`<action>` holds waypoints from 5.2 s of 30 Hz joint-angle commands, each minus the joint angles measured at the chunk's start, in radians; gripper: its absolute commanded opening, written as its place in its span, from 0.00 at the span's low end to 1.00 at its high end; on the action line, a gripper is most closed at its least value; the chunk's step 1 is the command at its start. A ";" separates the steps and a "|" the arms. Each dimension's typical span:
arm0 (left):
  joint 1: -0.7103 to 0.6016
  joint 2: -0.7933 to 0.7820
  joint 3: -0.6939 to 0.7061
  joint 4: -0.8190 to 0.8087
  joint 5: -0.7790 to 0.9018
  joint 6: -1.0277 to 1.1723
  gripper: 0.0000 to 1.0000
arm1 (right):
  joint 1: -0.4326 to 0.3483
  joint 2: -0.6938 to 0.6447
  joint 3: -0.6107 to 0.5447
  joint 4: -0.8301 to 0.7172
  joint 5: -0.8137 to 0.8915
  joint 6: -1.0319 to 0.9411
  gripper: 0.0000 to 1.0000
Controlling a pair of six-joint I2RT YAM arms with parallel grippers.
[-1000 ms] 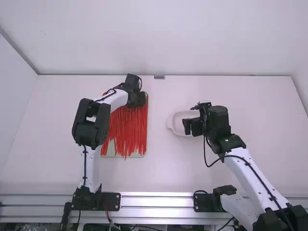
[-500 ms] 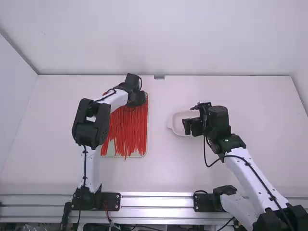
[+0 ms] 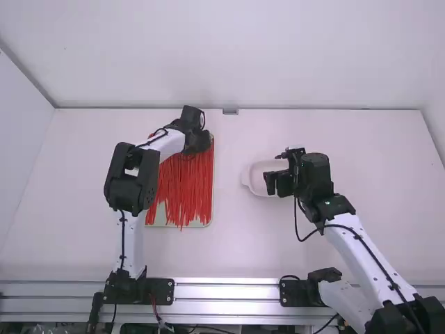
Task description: Fasten the cable tie
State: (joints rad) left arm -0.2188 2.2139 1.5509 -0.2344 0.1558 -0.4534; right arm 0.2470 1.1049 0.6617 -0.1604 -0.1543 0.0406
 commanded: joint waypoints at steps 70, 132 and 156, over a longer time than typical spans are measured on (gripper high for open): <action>0.074 -1.476 -0.714 -0.058 -0.054 -0.014 0.01 | 0.093 0.006 0.039 0.089 -0.403 0.015 0.98; -0.201 -1.273 -0.904 0.574 0.169 -0.200 0.01 | 0.463 0.036 0.038 0.505 -0.189 0.337 0.00; 0.007 -1.393 -0.903 0.689 0.665 0.109 0.87 | -0.010 0.013 0.038 0.754 -0.996 0.392 0.00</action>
State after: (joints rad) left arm -0.2474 0.8303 0.6495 0.4286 0.6384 -0.3908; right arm 0.2546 1.1358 0.6621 0.5671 -1.0168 0.3851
